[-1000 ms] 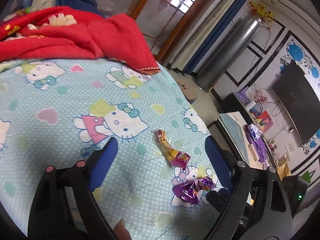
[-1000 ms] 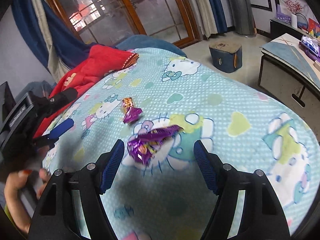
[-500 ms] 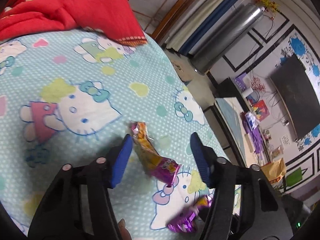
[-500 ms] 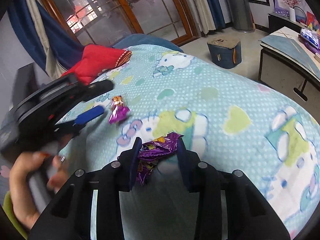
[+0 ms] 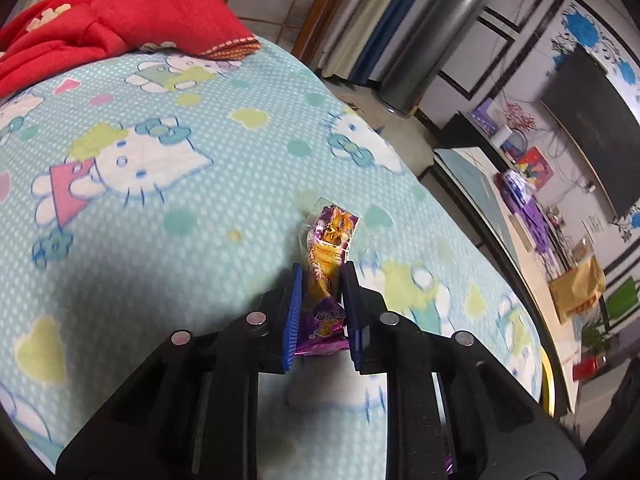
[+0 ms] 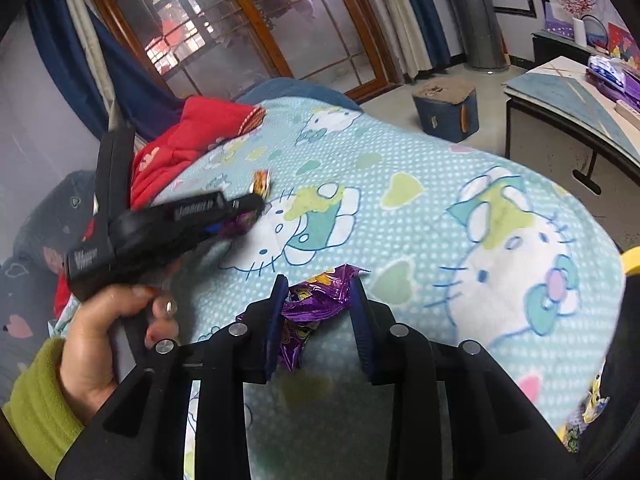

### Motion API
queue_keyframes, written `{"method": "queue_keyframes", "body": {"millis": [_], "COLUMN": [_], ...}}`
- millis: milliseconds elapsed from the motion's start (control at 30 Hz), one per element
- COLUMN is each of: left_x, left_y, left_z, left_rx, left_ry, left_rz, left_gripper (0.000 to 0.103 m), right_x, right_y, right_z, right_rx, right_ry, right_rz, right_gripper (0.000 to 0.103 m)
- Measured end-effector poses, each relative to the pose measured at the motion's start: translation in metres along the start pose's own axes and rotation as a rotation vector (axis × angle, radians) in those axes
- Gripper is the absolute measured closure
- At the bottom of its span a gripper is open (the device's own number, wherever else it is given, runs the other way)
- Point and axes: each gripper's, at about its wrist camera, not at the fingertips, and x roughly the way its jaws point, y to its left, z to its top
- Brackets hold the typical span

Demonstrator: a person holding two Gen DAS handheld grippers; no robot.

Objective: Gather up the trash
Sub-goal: 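Grasp the yellow-purple snack wrapper with the left tool while the right tool grasps the purple wrapper, then carry the yellow-purple wrapper and purple wrapper over the bin with both tools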

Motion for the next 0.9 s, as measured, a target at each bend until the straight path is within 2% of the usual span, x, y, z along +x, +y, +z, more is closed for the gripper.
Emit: {"method": "queue_keyframes", "body": {"millis": [167,367,667,900], "left_x": [-0.014,-0.039,-0.063,-0.077], "left_y": [-0.011,-0.035,-0.076,-0.106], "left_z": [-0.025,-0.048,-0.068,-0.076], "left_rx": [0.010,0.076,0.164,0.216], "left_ry": [-0.003,-0.054,-0.090,-0.113], "left_rz": [-0.048,-0.087,-0.147,-0.209], "left_gripper": [0.090,0.090,0.090,0.090], "right_x": [-0.018,-0.047,-0.081,-0.110], "right_y": [-0.011,-0.028,-0.054,-0.079], "right_z": [0.003,0.003,0.007,-0.006], "right_rx": [0.023,0.031,0.023,0.026], "right_ry": [-0.040,-0.096,-0.143,-0.162], "right_rz": [-0.011,-0.038,-0.127,-0.192], "right_gripper": [0.074,0.074,0.074,0.074]}}
